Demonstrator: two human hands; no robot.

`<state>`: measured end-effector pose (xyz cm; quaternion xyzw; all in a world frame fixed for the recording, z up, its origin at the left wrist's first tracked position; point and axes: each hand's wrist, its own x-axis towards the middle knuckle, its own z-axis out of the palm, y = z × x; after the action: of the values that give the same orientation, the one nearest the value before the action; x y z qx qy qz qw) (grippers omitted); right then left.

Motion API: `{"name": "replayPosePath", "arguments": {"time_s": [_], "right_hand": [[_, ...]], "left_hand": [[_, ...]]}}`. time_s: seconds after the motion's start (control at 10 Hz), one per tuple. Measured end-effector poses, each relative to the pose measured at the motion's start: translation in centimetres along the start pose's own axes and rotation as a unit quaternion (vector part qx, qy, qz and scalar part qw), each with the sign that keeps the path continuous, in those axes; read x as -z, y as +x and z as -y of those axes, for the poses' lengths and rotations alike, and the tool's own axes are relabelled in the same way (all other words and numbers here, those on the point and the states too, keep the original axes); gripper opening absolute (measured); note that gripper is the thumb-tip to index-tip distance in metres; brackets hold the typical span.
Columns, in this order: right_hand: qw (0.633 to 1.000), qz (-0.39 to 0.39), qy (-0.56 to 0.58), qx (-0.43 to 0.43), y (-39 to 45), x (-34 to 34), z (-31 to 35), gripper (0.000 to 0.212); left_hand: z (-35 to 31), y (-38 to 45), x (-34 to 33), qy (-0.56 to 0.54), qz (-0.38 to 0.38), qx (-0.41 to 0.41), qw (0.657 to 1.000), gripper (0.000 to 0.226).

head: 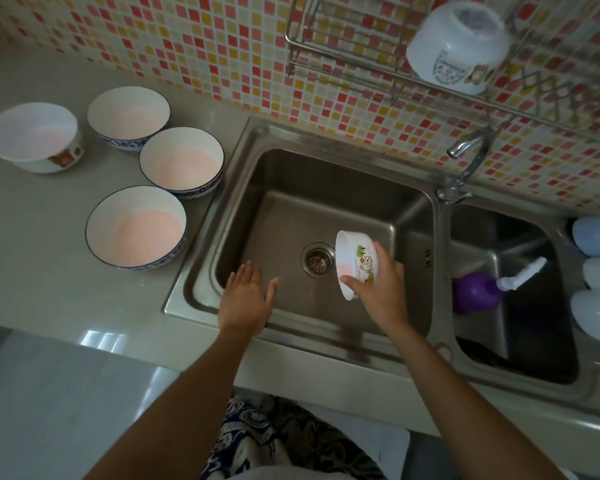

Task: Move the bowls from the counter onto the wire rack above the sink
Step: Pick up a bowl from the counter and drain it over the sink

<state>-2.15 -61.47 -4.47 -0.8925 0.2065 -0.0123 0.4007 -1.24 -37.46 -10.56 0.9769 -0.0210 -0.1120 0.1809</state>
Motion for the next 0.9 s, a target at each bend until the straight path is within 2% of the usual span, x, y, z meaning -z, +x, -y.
{"name": "replayPosePath", "arguments": {"time_s": [0.2,0.3,0.4,0.5,0.6,0.7,0.8,0.9], "right_hand": [[0.995,0.025,-0.056,0.073,-0.5,-0.8,-1.0,0.101],[0.977,0.047,-0.153,0.139,-0.9,-0.9,-1.6,0.095],[0.921,0.024,-0.307,0.237,-1.3,-1.1,-2.7,0.088],[0.883,-0.03,-0.365,0.293,-1.6,-1.1,-3.4,0.092],[0.861,-0.063,-0.383,0.327,-1.8,-0.6,-3.4,0.09],[0.875,-0.062,-0.356,0.322,-1.7,-0.3,-3.2,0.093],[0.938,-0.041,-0.22,0.266,-1.8,0.0,-1.4,0.094],[0.994,-0.061,0.005,0.094,-1.4,0.6,1.5,0.089]], "left_hand": [[0.1,0.0,0.0,-0.001,0.0,-0.005,1.0,0.069],[0.1,0.0,-0.1,0.003,0.0,-0.005,1.0,0.069],[0.1,0.0,-0.1,0.002,-0.002,-0.005,1.0,0.069],[0.2,0.0,-0.1,0.003,-0.007,-0.008,1.0,0.069],[0.2,0.0,-0.2,0.002,-0.011,-0.009,1.0,0.068],[0.2,0.0,-0.2,-0.007,-0.002,-0.013,1.0,0.069],[0.1,-0.1,0.2,-0.017,0.019,-0.037,0.999,0.067],[-0.2,0.2,1.4,-0.028,0.001,-0.074,0.997,0.071]]}}
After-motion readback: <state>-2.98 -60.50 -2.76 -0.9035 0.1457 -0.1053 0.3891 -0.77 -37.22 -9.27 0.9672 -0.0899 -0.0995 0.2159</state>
